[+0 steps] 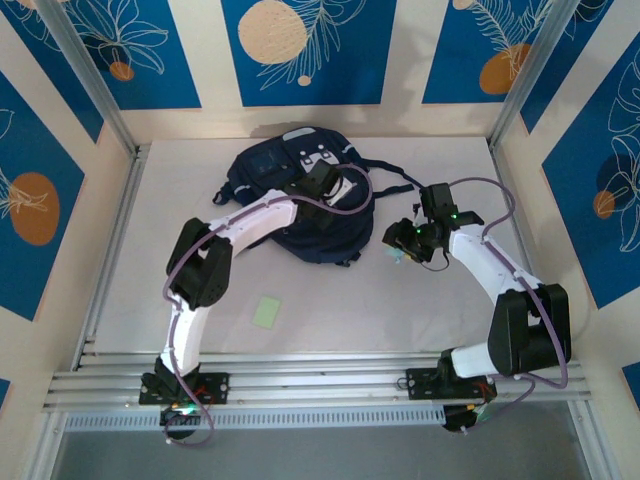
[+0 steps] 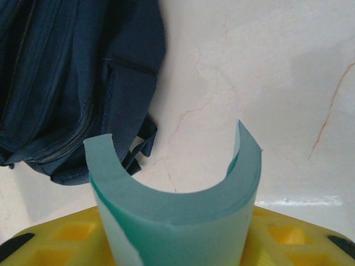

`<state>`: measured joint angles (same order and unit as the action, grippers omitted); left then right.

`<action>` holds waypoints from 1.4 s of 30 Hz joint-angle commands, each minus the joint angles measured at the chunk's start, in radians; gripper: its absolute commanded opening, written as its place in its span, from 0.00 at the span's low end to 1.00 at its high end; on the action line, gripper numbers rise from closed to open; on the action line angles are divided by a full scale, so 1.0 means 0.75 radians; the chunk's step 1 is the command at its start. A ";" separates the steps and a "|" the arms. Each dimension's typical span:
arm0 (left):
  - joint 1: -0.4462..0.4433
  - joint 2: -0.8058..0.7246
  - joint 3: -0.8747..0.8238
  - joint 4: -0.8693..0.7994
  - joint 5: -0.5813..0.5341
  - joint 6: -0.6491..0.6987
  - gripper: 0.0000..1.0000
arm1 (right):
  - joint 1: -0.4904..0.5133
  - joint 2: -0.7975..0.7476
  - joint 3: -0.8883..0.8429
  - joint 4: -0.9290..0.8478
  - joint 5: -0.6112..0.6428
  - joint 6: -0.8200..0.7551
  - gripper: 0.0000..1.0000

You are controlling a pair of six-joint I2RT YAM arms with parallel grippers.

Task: Pack the student bag
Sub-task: Open the student bag at the top-center of the table.

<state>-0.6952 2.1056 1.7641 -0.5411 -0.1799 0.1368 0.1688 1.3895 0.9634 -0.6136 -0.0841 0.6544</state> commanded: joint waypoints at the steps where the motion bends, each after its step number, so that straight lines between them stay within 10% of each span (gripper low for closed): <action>1: 0.040 0.020 0.047 -0.046 -0.002 0.017 0.00 | -0.002 -0.045 -0.011 0.021 -0.069 -0.010 0.49; 13: 0.077 -0.028 0.045 -0.090 0.289 -0.051 0.00 | 0.126 0.067 0.130 0.088 -0.093 0.065 0.47; 19: 0.074 0.044 0.061 -0.157 0.163 -0.021 0.00 | 0.131 0.094 0.140 0.107 -0.102 0.079 0.46; 28: 0.073 0.119 0.047 -0.126 -0.008 -0.030 0.40 | 0.121 0.074 0.119 0.092 -0.091 0.076 0.47; 33: 0.072 0.110 0.046 -0.111 -0.026 -0.046 0.00 | 0.114 0.060 0.112 0.094 -0.090 0.080 0.46; 42: 0.100 0.009 0.208 -0.266 0.232 -0.242 0.00 | 0.125 0.070 0.143 0.114 -0.109 0.112 0.46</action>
<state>-0.6468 2.1746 1.8385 -0.6632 -0.0868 0.0425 0.2600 1.4570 1.0435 -0.5343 -0.1390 0.7166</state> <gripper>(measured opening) 0.056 0.462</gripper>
